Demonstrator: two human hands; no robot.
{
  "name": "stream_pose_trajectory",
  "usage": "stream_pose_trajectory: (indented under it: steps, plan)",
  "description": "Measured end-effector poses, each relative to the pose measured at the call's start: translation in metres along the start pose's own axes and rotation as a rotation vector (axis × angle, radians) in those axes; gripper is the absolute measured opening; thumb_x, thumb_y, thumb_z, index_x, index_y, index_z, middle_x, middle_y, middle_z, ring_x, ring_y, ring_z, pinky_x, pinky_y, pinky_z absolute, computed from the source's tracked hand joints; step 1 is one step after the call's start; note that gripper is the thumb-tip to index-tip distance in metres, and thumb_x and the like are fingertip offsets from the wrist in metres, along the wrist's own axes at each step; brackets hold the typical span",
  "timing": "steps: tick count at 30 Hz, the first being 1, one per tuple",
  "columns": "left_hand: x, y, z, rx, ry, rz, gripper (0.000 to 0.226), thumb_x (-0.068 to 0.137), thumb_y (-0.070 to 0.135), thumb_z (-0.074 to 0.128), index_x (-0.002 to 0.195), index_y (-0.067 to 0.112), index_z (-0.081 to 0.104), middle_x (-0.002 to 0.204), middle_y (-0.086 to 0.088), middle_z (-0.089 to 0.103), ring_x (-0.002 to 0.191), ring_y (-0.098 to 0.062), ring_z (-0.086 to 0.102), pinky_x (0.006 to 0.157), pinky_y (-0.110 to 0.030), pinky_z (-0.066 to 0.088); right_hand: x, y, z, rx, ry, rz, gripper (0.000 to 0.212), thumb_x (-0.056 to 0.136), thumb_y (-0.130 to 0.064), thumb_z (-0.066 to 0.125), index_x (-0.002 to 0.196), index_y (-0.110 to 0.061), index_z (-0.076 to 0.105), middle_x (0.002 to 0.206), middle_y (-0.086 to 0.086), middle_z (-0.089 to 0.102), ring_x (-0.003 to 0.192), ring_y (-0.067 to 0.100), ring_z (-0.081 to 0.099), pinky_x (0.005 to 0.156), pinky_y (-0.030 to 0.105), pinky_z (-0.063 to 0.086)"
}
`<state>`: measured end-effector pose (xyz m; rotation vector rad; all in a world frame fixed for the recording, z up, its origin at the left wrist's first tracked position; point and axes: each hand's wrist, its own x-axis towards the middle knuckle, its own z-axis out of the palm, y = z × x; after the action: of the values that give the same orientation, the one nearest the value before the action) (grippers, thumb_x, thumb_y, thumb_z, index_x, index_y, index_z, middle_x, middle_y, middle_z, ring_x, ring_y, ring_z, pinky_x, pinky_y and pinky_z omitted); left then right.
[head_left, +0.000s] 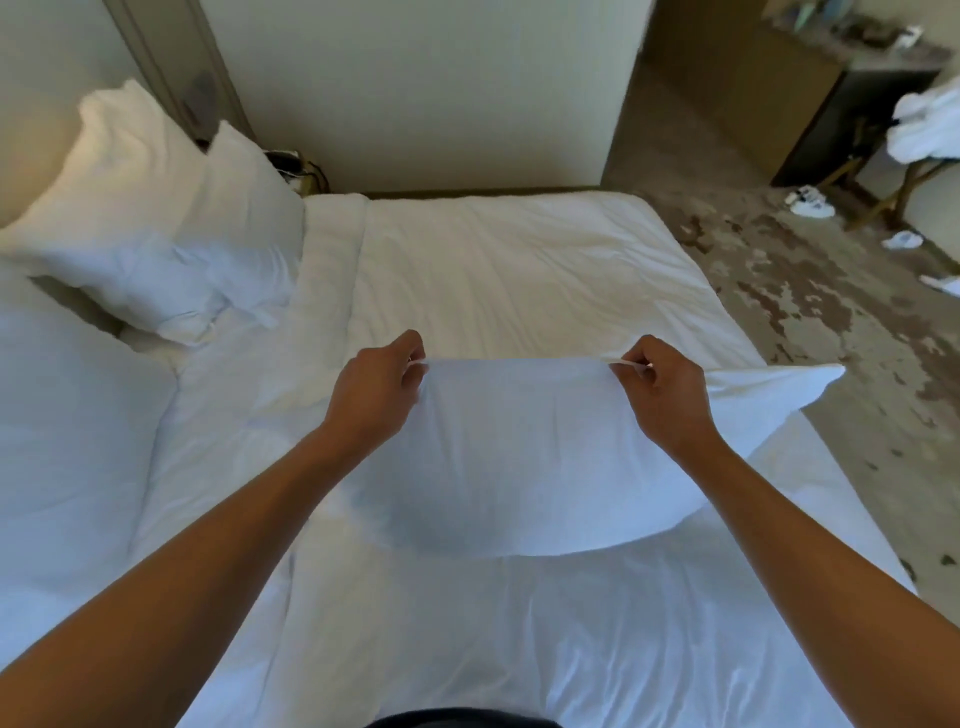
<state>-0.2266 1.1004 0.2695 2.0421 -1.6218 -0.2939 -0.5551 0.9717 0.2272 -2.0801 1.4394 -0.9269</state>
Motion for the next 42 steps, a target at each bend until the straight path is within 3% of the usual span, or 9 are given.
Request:
stream_pose_trajectory:
  steps: [10, 19, 27, 30, 32, 34, 37, 40, 42]
  plan:
    - [-0.104, -0.139, -0.149, 0.06, 0.241, -0.279, 0.009, 0.103, 0.024, 0.053, 0.096, 0.018, 0.055, 0.077, -0.007, 0.072, 0.072, -0.028, 0.073, 0.072, -0.047, 0.057, 0.009, -0.186, 0.15, 0.13, -0.23, -0.199, 0.024, 0.095, -0.02, 0.072, 0.076, -0.023, 0.057, 0.07, 0.001, 0.062, 0.067, 0.019, 0.059, 0.06, 0.033, 0.045]
    - [-0.213, -0.311, -0.195, 0.016, 0.325, -0.585, 0.01, 0.1, 0.026, 0.054, 0.091, 0.024, 0.053, 0.069, -0.002, 0.068, 0.065, -0.025, 0.071, 0.066, -0.048, 0.058, -0.043, -0.311, 0.324, 0.05, -0.517, -0.277, 0.028, 0.097, -0.022, 0.071, 0.074, -0.02, 0.054, 0.064, -0.003, 0.056, 0.064, 0.018, 0.055, 0.059, 0.033, 0.043]
    - [-0.248, -0.43, -0.156, -0.15, 0.182, -0.782, 0.01, 0.1, 0.021, 0.055, 0.09, 0.019, 0.058, 0.073, -0.005, 0.071, 0.066, -0.027, 0.073, 0.071, -0.049, 0.06, -0.085, -0.328, 0.45, -0.151, -0.647, -0.255, 0.02, 0.1, -0.024, 0.065, 0.083, -0.023, 0.055, 0.078, -0.004, 0.06, 0.068, 0.022, 0.067, 0.066, 0.036, 0.054]
    - [-0.245, -0.459, -0.154, -0.166, 0.163, -0.783, 0.011, 0.1, 0.022, 0.056, 0.096, 0.019, 0.066, 0.079, -0.003, 0.075, 0.068, -0.026, 0.074, 0.075, -0.044, 0.061, -0.087, -0.327, 0.468, -0.239, -0.637, -0.273, 0.017, 0.099, -0.025, 0.063, 0.087, -0.027, 0.051, 0.081, -0.005, 0.059, 0.071, 0.021, 0.062, 0.063, 0.034, 0.048]
    - [-0.239, -0.473, -0.158, -0.173, 0.136, -0.764, 0.015, 0.1, 0.022, 0.056, 0.097, 0.018, 0.071, 0.083, -0.002, 0.077, 0.07, -0.023, 0.074, 0.077, -0.041, 0.06, -0.084, -0.321, 0.471, -0.316, -0.639, -0.265, 0.005, 0.099, -0.025, 0.064, 0.098, -0.022, 0.059, 0.092, 0.001, 0.065, 0.08, 0.028, 0.065, 0.073, 0.037, 0.052]
    - [-0.234, -0.483, -0.161, -0.171, 0.099, -0.736, 0.018, 0.099, 0.022, 0.057, 0.095, 0.018, 0.074, 0.084, -0.002, 0.077, 0.07, -0.021, 0.074, 0.075, -0.039, 0.06, -0.08, -0.313, 0.471, -0.384, -0.644, -0.231, 0.013, 0.1, -0.026, 0.067, 0.109, -0.017, 0.069, 0.104, 0.006, 0.065, 0.086, 0.032, 0.069, 0.081, 0.038, 0.053]
    - [-0.231, -0.493, -0.164, -0.184, 0.079, -0.725, 0.02, 0.099, 0.025, 0.058, 0.092, 0.017, 0.075, 0.081, 0.0, 0.076, 0.069, -0.02, 0.073, 0.074, -0.038, 0.06, -0.073, -0.31, 0.469, -0.442, -0.613, -0.219, 0.013, 0.1, -0.028, 0.068, 0.104, -0.018, 0.075, 0.098, 0.001, 0.056, 0.082, 0.033, 0.068, 0.076, 0.034, 0.048]
    - [-0.232, -0.497, -0.162, -0.21, 0.092, -0.726, 0.021, 0.1, 0.029, 0.059, 0.089, 0.018, 0.073, 0.077, 0.003, 0.074, 0.067, -0.018, 0.073, 0.073, -0.039, 0.06, -0.063, -0.314, 0.469, -0.389, -0.59, -0.275, 0.011, 0.102, -0.025, 0.062, 0.099, -0.02, 0.07, 0.095, 0.0, 0.062, 0.077, 0.025, 0.068, 0.07, 0.032, 0.047]
    - [-0.233, -0.499, -0.16, -0.22, 0.108, -0.729, 0.022, 0.101, 0.029, 0.059, 0.088, 0.018, 0.073, 0.075, 0.003, 0.073, 0.067, -0.018, 0.072, 0.073, -0.039, 0.061, -0.058, -0.319, 0.47, -0.327, -0.631, -0.266, 0.011, 0.105, -0.025, 0.055, 0.095, -0.026, 0.06, 0.086, -0.004, 0.067, 0.066, 0.008, 0.069, 0.065, 0.028, 0.047]
